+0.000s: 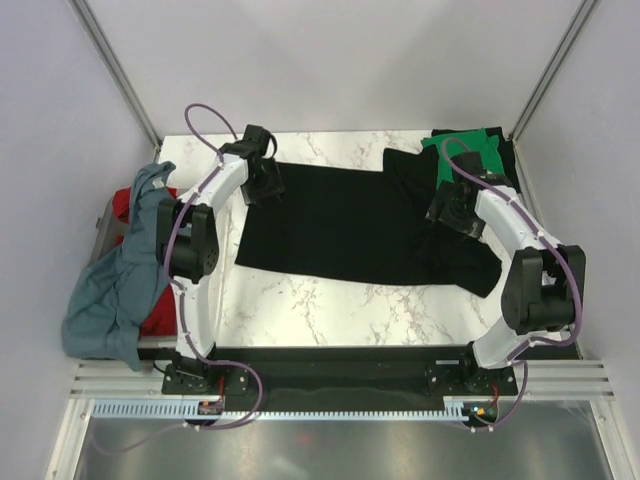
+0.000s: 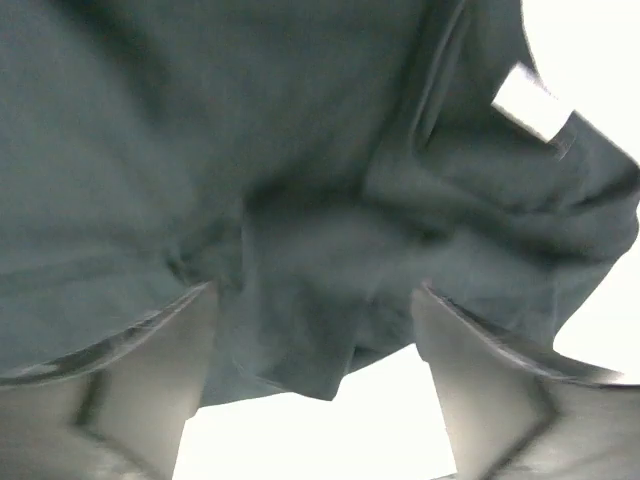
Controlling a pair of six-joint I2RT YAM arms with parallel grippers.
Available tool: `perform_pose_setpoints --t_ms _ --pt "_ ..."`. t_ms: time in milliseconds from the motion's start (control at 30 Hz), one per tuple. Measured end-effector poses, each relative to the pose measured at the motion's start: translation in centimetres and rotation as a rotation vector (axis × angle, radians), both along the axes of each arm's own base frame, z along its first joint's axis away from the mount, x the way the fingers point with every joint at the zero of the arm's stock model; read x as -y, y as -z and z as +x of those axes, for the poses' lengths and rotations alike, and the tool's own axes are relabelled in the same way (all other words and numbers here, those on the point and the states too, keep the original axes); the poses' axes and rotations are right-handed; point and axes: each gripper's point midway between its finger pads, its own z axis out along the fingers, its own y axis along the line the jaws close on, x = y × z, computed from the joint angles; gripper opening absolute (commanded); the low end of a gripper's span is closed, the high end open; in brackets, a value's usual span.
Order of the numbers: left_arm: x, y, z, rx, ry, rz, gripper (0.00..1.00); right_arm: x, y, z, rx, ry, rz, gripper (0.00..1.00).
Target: Fold and stack the t-shirts
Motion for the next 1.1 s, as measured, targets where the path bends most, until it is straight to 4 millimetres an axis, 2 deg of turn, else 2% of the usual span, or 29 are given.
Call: perform_pose_setpoints --t_ms 33,100,167,200,267,333,400,467,500,567,633,700,767,833,1000,1100 --pt "-0.1 0.7 0.1 -0.018 0.003 0.001 0.75 1.0 -0.4 1.2 0.015 0.019 0.011 0.98" --pt "-0.5 1.0 -1.0 -0.059 0.007 0.003 0.75 3.0 -1.8 2.4 0.060 0.067 0.019 0.98" --pt "-0.8 0.2 -2.1 -0.057 0.008 0.001 0.75 4.7 -4.0 3.1 0.129 0.114 0.023 0.98" --pt "-1.1 -0.6 -3.1 -0.052 0.007 0.001 0.75 5.5 -5.2 3.0 0.170 0.136 0.023 0.98" --pt "-1.5 -2.7 -4.9 -0.007 0.007 -0.010 0.75 5.8 -7.1 1.9 0.256 0.151 0.047 0.97" --pt "-2.1 -4.7 -7.2 0.044 0.001 -0.025 0.75 5.4 -7.3 -0.8 0.286 0.153 0.092 0.94" --pt "-2.7 -6.2 -10.0 0.108 -0.017 -0.053 0.75 4.6 -5.6 -4.1 0.307 0.165 0.162 0.89" --pt "-3.1 -6.2 -12.2 0.151 -0.039 -0.079 0.74 4.0 -2.5 -6.9 0.268 0.192 0.221 0.83" --pt "-3.3 -5.8 -13.2 0.153 -0.049 -0.089 0.74 3.7 -0.2 -8.7 0.220 0.216 0.249 0.81" --pt "-3.6 -3.6 -15.4 0.137 -0.071 -0.105 0.74 3.3 3.3 -11.3 0.127 0.256 0.289 0.79" --pt "-3.8 -0.5 -17.5 0.077 -0.086 -0.108 0.74 3.0 5.7 -13.4 0.053 0.296 0.329 0.78" --pt "-4.1 2.1 -19.2 0.021 -0.099 -0.105 0.74 3.2 6.7 -13.8 0.030 0.327 0.361 0.77" --pt "-4.3 3.4 -20.3 -0.011 -0.107 -0.101 0.74 3.9 7.0 -13.2 0.043 0.353 0.378 0.77" --pt "-4.3 3.8 -20.2 -0.005 -0.113 -0.104 0.75 4.4 7.4 -12.4 0.057 0.366 0.393 0.77" --pt "-4.4 3.6 -18.8 0.074 -0.129 -0.107 0.75 6.0 7.4 -11.4 0.099 0.398 0.411 0.75" --pt "-4.8 4.4 -18.8 0.094 -0.157 -0.108 0.75 7.1 7.4 -10.7 0.122 0.433 0.440 0.72"
